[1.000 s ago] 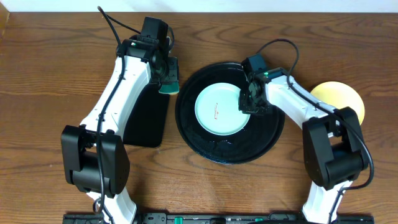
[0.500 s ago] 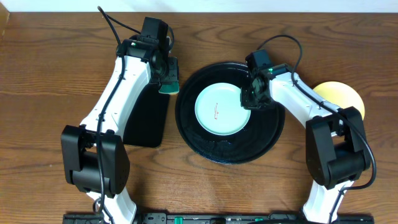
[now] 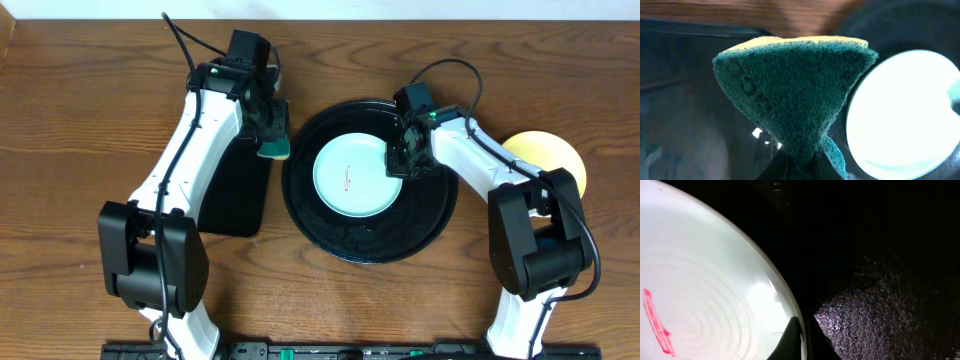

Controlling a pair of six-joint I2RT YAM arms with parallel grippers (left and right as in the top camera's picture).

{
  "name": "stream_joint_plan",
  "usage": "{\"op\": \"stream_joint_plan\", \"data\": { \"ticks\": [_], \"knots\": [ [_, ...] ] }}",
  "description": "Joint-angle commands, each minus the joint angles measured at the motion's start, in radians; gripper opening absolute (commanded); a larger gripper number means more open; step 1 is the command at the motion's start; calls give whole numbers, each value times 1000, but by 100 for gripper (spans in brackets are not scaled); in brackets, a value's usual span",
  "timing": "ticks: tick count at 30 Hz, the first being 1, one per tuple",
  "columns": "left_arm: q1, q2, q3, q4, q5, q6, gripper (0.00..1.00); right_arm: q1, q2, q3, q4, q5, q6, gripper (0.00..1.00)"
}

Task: Clean dirty plates on tray and stack at the side
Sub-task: 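Bring the sponge in the left gripper down onto the mint plate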

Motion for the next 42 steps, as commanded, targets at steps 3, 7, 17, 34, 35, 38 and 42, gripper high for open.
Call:
{"op": "stream_joint_plan", "data": {
  "ticks": [3, 7, 17, 34, 35, 38, 42],
  "knots": [
    [-42, -7, -4, -13, 83, 112, 8, 11, 47, -10, 3, -6, 0, 1],
    [-82, -2, -50, 19, 83, 111, 7, 10, 47, -10, 2, -5, 0, 1],
    [-193, 44, -114, 187, 68, 34, 8, 11, 47, -11, 2, -5, 0, 1],
    [-344, 193, -114, 222, -104, -139, 8, 11, 47, -11, -5, -5, -1, 1],
    [-348, 198, -114, 218, -100, -142, 7, 11, 47, -11, -5, -5, -1, 1],
    [-352, 203, -114, 211, -33, -140, 7, 11, 47, -11, -6, -5, -1, 1],
    [-349, 203, -114, 235, 98, -109, 8, 11, 47, -11, -9, -5, -1, 1]
  ]
}}
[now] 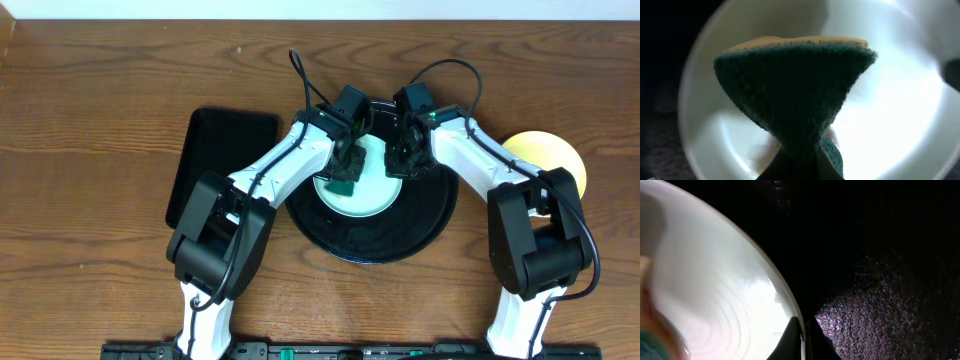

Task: Clean dirty plates on tray and stack at the side
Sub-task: 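Bring the sponge in the left gripper down onto the mint plate, then scrub the mint plate with the sponge while right gripper holds it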

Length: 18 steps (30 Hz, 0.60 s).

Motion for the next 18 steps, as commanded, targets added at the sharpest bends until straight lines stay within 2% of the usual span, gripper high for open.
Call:
{"op": "stream_joint_plan", "data": {
  "ticks": [1, 6, 14, 18],
  "knots": [
    [-6, 23, -6, 20, 124, 10, 8, 11, 44, -11, -6, -1, 2, 1],
    [-7, 23, -6, 117, 85, 22, 7, 11, 44, -11, -11, -1, 2, 1],
    [-7, 34, -6, 214, -323, 21, 8, 11, 44, -11, -16, -1, 2, 1],
    [-7, 38, -7, 196, -402, 21, 8, 11, 44, -11, -16, -1, 2, 1]
  ]
}}
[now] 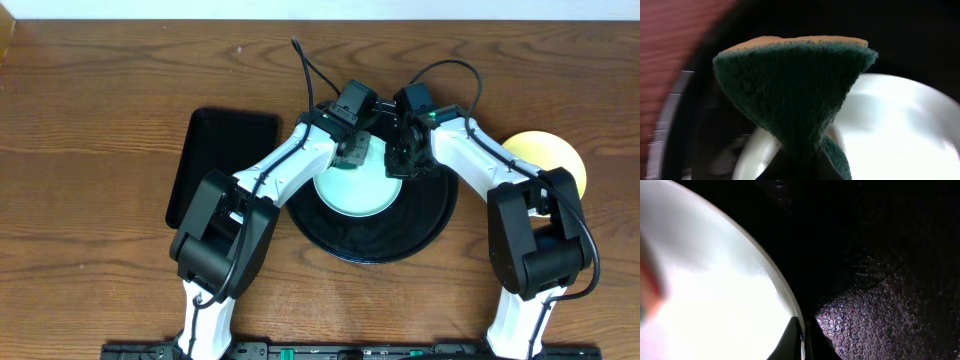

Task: Clean dirty plates on tray and stack at the side
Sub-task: 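Scrub the mint plate with the sponge while right gripper holds it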

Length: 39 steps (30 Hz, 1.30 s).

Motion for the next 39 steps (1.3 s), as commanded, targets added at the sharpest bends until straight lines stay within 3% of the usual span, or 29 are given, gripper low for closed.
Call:
{"op": "stream_joint_plan", "data": {
  "ticks": [1, 6, 13, 17, 23, 28, 36, 39],
  "knots": [
    [2, 24, -5, -26, -169, 12, 7, 11, 43, -11, -10, 1, 2, 1],
    [2, 25, -5, -162, -44, 13, 8, 11, 43, -11, -11, 1, 2, 1],
    [2, 24, -5, -375, 345, 140, 8, 11, 43, -11, -11, 0, 2, 1],
    [2, 24, -5, -372, 409, 172, 8, 18, 43, -12, -13, -7, 2, 1],
    [2, 24, -5, -216, 408, 171, 8, 30, 43, -12, -35, -10, 2, 1],
    [2, 24, -5, -77, 305, 171, 8, 31, 43, -12, -37, -10, 2, 1],
    [2, 24, -5, -44, -187, 151, 8, 31, 43, -12, -37, -10, 2, 1],
    [2, 24, -5, -72, -238, 105, 8, 31, 43, -12, -37, -10, 2, 1]
  ]
}}
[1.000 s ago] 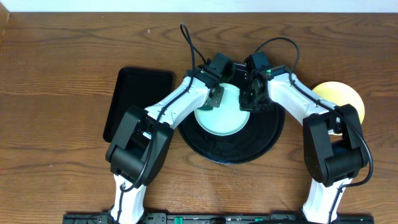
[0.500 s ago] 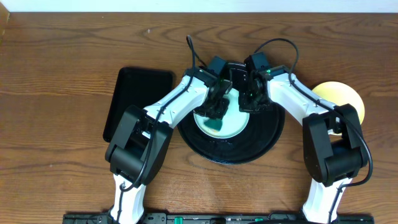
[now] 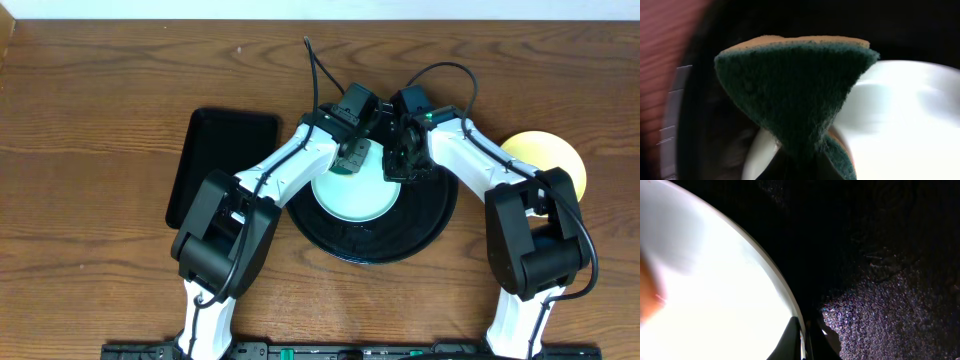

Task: Clean dirty plates on tray and stack at the side
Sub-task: 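Scrub the mint plate with the sponge while right gripper holds it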

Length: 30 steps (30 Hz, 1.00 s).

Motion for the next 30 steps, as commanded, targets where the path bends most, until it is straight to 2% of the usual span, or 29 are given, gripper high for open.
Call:
{"op": "stream_joint_plan", "data": {
  "ticks": [1, 4, 10, 14, 18, 26, 30],
  "knots": [
    [7, 20, -5, -42, -195, -71, 8, 16, 41, -13, -10, 0, 9, 1],
    [7, 21, -5, -127, -124, -135, 8, 16, 41, -13, -10, 0, 9, 1],
    [7, 20, -5, -283, 243, -135, 8, 16, 41, -13, -9, 0, 9, 1],
    [7, 20, -5, -290, 430, -88, 8, 16, 41, -13, -10, 0, 9, 1],
    [7, 20, -5, -261, 529, -67, 8, 16, 41, -13, -11, -1, 9, 1],
    [7, 20, -5, -156, 534, -56, 7, 16, 41, -13, -18, -1, 9, 1],
    [7, 20, -5, -59, 400, -55, 8, 16, 41, -13, -20, 0, 9, 1]
  ]
}}
